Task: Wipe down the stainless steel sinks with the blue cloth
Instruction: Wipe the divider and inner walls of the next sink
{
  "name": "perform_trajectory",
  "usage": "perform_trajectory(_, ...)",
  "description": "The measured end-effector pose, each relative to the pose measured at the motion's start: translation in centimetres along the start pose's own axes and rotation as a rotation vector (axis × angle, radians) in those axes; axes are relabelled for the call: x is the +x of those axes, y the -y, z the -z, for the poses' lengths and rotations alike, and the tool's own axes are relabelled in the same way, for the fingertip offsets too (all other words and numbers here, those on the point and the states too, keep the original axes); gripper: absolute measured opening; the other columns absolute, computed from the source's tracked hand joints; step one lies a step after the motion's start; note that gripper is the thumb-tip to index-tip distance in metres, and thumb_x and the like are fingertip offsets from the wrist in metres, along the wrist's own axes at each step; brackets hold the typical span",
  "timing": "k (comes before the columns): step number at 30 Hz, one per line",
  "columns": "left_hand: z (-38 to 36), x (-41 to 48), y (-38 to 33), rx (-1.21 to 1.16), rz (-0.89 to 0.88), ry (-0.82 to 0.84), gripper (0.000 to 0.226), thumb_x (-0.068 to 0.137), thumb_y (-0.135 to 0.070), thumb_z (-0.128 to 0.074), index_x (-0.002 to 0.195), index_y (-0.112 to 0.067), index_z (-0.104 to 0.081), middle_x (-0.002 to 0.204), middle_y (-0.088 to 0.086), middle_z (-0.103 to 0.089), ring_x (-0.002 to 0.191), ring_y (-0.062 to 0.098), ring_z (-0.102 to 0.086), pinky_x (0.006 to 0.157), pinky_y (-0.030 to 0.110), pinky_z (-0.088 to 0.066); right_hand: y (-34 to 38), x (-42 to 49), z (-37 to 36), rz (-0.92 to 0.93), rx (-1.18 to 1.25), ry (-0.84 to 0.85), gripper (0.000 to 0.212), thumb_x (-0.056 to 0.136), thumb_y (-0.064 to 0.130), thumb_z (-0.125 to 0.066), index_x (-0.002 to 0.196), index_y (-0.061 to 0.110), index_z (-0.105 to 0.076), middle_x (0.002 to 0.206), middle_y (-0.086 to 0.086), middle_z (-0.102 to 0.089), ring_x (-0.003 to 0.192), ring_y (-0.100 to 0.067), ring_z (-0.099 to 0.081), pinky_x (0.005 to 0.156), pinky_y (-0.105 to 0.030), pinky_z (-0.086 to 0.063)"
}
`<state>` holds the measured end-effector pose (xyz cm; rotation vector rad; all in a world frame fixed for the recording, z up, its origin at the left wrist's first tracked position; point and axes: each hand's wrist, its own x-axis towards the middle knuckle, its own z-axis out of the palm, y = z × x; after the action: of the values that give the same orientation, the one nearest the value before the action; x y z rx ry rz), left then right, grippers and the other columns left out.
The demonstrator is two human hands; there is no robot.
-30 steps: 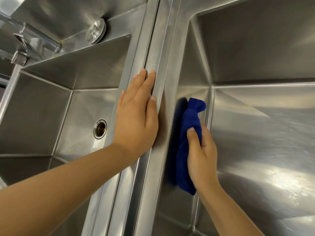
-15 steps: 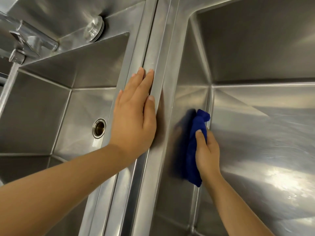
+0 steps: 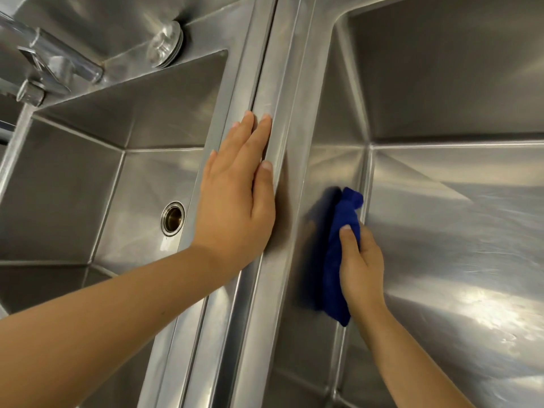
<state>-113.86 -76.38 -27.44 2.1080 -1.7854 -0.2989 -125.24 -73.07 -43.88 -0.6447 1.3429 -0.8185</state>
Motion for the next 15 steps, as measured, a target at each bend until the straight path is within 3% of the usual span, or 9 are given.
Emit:
perform_trajectory(4,0.0,-0.1,-0.1,0.008,0.006,0.015,0.050,0.098,-0.020,-0.032,0.148,-0.019,-0.033,0.156,-0.001,-0.028,0.146,0.011,-0.018,0.119,0.046,-0.019,1.0,-1.6,-0.2,0.202,0.032,0.078,0.055,0.089,0.049,-0.041,0.126,0.011,-0.056,0.112,-0.003,-0.065,0.101,-0.017,-0.059,0.093,-0.038,-0.046)
perform_trajectory(6,0.0,-0.1,0.0,0.006,0.006,0.013,0.050,0.098,-0.021,-0.032,0.148,-0.020,-0.033,0.156,-0.002,-0.028,0.146,0.011,-0.018,0.119,0.046,-0.020,-0.2,-0.5,0.1,0.170,0.007,0.057,0.054,0.091,0.050,-0.042,0.127,0.012,-0.056,0.115,-0.004,-0.065,0.105,-0.018,-0.059,0.095,-0.040,-0.046)
perform_trajectory(8,-0.1,0.0,0.0,0.008,0.005,0.012,0.050,0.098,-0.021,-0.031,0.148,-0.020,-0.033,0.156,-0.002,-0.028,0.146,0.011,-0.019,0.119,0.046,-0.020,-1.8,1.1,0.5,0.053,0.003,0.029,0.040,0.099,0.040,-0.043,0.129,0.017,-0.056,0.118,-0.001,-0.064,0.110,-0.019,-0.058,0.098,-0.038,-0.046)
perform_trajectory(11,-0.1,0.0,0.2,0.009,0.002,0.009,0.050,0.098,-0.021,-0.031,0.148,-0.021,-0.034,0.156,-0.002,-0.028,0.146,0.010,-0.019,0.119,0.046,-0.020,-3.0,2.0,0.5,-0.088,-0.012,-0.009,0.036,0.101,0.034,-0.041,0.129,0.017,-0.056,0.107,0.002,-0.064,0.099,-0.018,-0.058,0.096,-0.040,-0.046)
perform_trajectory(15,0.0,0.0,0.1,0.003,-0.002,0.007,0.050,0.098,-0.020,-0.032,0.148,-0.019,-0.034,0.156,-0.001,-0.028,0.146,0.011,-0.019,0.119,0.047,-0.020,0.9,-2.8,0.0,0.110,0.022,0.038,0.054,0.087,0.049,-0.042,0.128,0.017,-0.057,0.115,0.003,-0.066,0.106,-0.014,-0.060,0.092,-0.036,-0.046)
